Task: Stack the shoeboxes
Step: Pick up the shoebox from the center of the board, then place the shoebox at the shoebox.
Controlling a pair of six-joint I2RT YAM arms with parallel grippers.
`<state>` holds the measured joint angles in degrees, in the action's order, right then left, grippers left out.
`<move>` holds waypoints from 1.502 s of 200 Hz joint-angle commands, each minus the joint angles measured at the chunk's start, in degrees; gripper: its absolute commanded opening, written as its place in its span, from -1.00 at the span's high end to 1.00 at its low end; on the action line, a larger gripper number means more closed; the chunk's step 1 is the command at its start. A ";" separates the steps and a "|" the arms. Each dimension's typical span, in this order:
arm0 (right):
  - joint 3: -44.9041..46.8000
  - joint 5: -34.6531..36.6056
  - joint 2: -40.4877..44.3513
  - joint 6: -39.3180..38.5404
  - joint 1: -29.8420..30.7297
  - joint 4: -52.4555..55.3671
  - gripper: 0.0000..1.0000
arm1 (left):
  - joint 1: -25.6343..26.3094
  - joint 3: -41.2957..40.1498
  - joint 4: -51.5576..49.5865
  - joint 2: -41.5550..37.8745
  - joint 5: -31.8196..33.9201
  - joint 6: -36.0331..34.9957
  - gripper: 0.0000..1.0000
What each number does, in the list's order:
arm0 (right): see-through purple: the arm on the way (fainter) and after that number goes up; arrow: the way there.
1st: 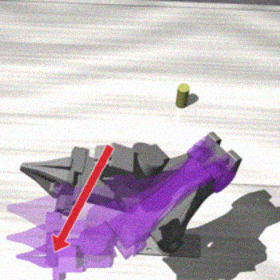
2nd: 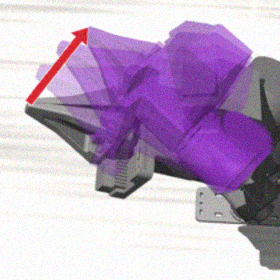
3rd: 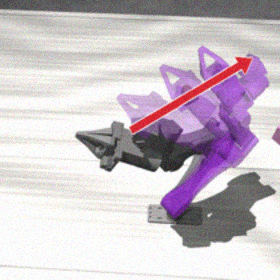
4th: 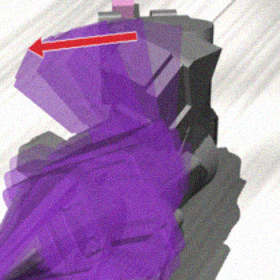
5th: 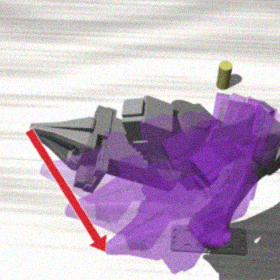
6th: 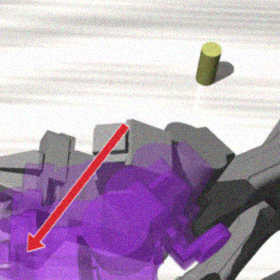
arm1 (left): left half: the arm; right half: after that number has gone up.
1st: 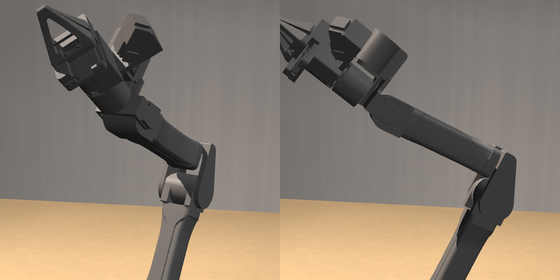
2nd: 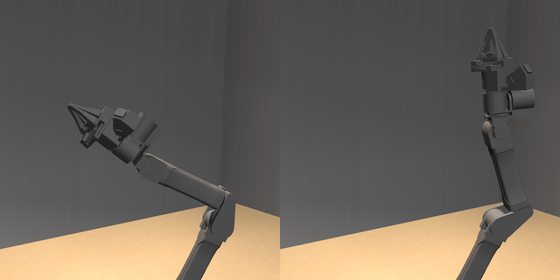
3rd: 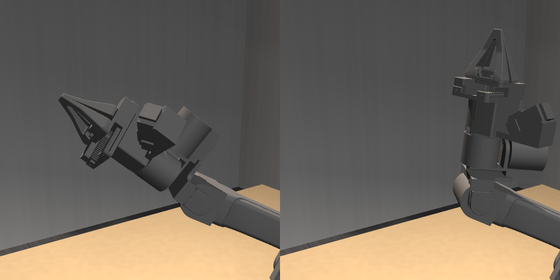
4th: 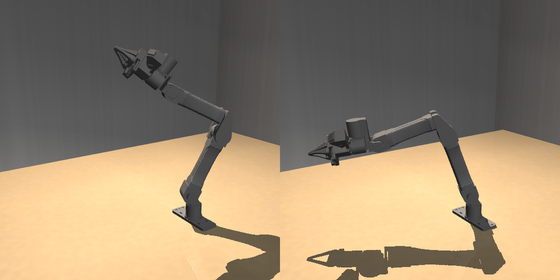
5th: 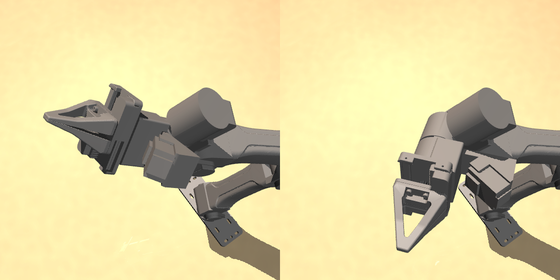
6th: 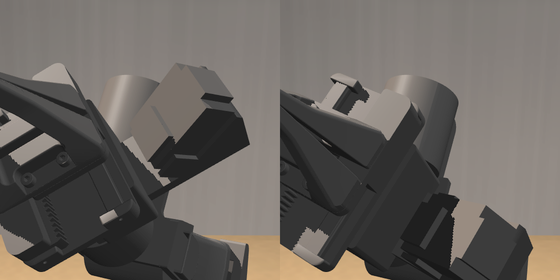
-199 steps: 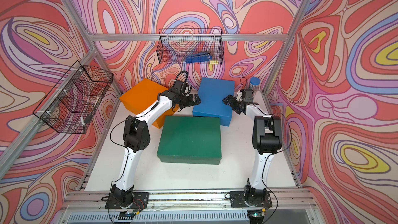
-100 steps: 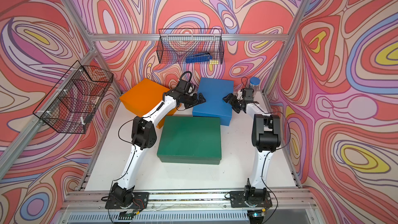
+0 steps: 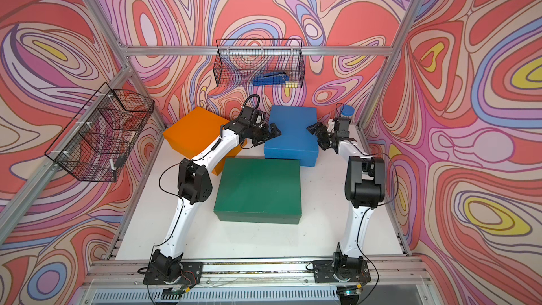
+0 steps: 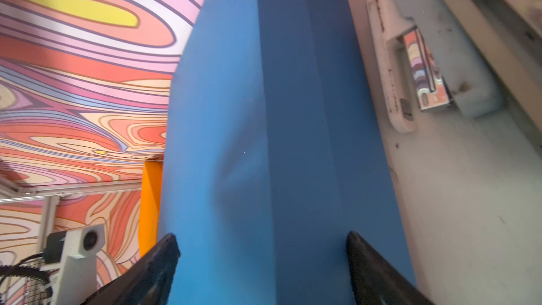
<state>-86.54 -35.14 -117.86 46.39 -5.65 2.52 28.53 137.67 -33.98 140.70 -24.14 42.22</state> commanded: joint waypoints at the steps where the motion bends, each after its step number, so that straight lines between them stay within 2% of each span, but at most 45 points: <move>1: 0.67 -8.81 4.88 3.91 2.40 -4.73 -0.79 | 3.50 1.11 7.65 -5.73 -4.69 0.37 -0.98; 85: 1.90 -8.19 12.17 4.23 2.42 -2.08 -0.78 | 5.22 1.40 6.40 -8.66 -4.94 -1.58 -0.96; 146: 3.55 -5.86 20.65 2.01 4.46 8.07 -0.78 | 6.01 -2.47 5.56 -13.39 -5.12 -4.08 -0.96; 214: 10.66 2.39 33.40 -0.26 11.43 18.31 -0.78 | 6.14 -20.87 11.99 -25.08 -6.78 -5.97 -0.95; 273: 17.56 16.19 43.84 2.98 24.14 23.29 -0.78 | 6.15 -34.22 12.65 -34.98 -7.67 -11.24 -0.95; 300: 22.15 22.18 47.42 6.05 29.98 23.95 -0.78 | 5.47 -39.75 11.08 -38.86 -4.48 -14.75 -0.96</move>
<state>-67.13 -7.77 -73.01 48.16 16.19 29.26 30.35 100.75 -27.97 105.71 -20.69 30.55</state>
